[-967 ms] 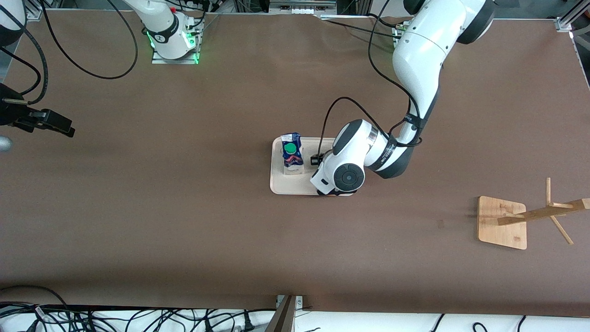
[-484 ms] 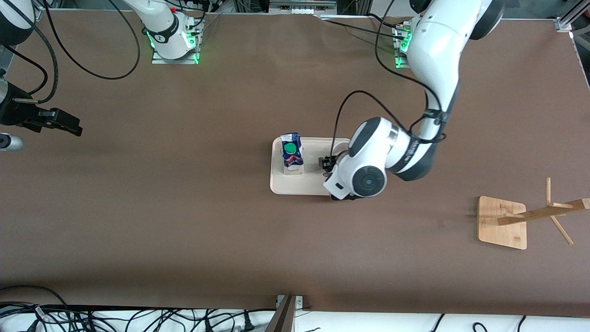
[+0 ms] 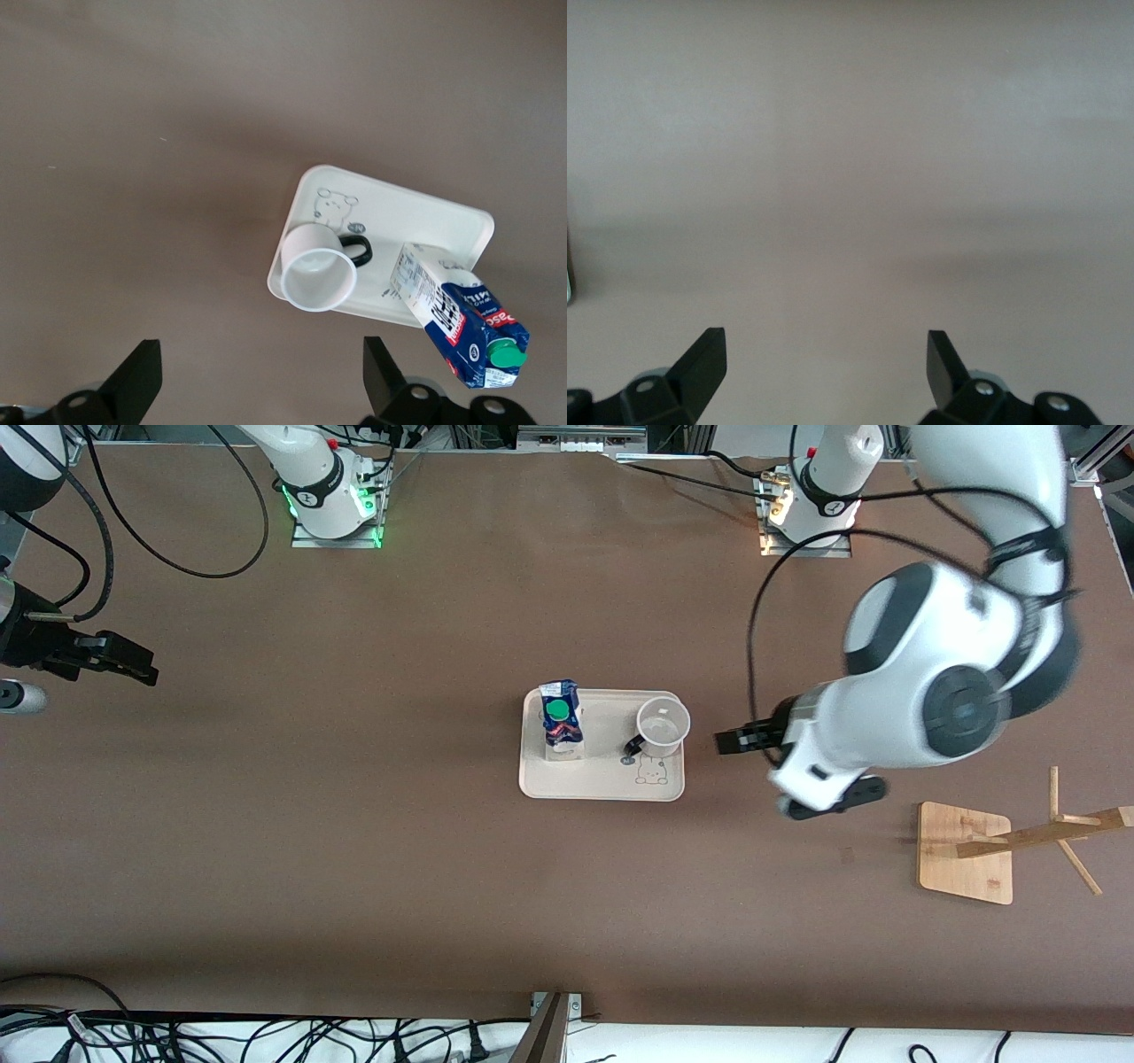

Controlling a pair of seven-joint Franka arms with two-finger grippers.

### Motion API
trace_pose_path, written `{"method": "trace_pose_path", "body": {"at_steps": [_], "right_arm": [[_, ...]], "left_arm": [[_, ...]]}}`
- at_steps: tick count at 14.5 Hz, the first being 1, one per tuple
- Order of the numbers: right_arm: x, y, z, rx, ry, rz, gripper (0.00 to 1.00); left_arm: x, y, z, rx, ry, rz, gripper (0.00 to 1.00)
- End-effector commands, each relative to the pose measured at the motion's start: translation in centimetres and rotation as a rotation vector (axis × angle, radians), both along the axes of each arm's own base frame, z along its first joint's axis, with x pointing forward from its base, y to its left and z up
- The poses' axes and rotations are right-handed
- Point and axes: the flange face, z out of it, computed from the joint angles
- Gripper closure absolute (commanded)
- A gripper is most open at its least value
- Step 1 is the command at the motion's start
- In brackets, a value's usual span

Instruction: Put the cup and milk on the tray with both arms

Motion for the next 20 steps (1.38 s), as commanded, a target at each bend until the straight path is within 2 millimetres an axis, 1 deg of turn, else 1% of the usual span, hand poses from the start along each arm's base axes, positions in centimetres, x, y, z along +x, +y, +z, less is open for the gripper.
{"method": "trace_pose_path", "body": {"at_steps": [1,2,3,4,6,7,8,10,12,15,17,20], "right_arm": [[0.0,0.0,0.4,-0.017,0.000,0.042,0.00],[0.0,0.0,0.5,-0.017,-0.001,0.044,0.00],[0.0,-0.1,0.5,-0.018,-0.001,0.044,0.00],[0.0,-0.1,0.4,-0.018,0.001,0.044,0.00],[0.0,-0.3,0.5,-0.017,-0.001,0.042,0.00],[0.0,-0.2,0.4,-0.017,0.000,0.038,0.00],[0.0,-0.1,0.4,-0.016,0.000,0.027,0.00],[0.0,-0.2,0.5,-0.016,-0.002,0.024,0.00],[0.0,-0.2,0.5,-0.018,-0.002,0.023,0.00],[0.0,-0.1,0.4,-0.023,-0.004,-0.048,0.00],[0.0,-0.2,0.4,-0.021,-0.004,-0.049,0.00],[0.0,-0.3,0.4,-0.021,-0.004,-0.052,0.00]], "left_arm": [[-3.1,6.0,5.0,0.046,-0.070,-0.009,0.00],[-4.4,7.5,6.6,0.082,-0.100,-0.058,0.00],[-5.7,9.1,7.8,0.102,-0.119,-0.099,0.00],[-7.1,10.2,8.6,0.106,-0.128,-0.123,0.00],[-9.9,11.9,10.3,0.179,-0.182,-0.144,0.00],[-11.1,12.4,10.9,0.212,-0.212,-0.167,0.00],[-11.8,12.5,10.9,0.216,-0.232,-0.189,0.00],[-12.0,13.9,10.3,0.215,-0.271,-0.198,0.00],[-12.0,14.4,9.6,0.214,-0.299,-0.201,0.00],[-11.8,15.4,9.8,0.215,-0.296,-0.182,0.00],[-11.8,15.4,9.8,0.210,-0.296,-0.179,0.00],[-11.8,16.1,10.1,0.203,-0.301,-0.163,0.00]]}}
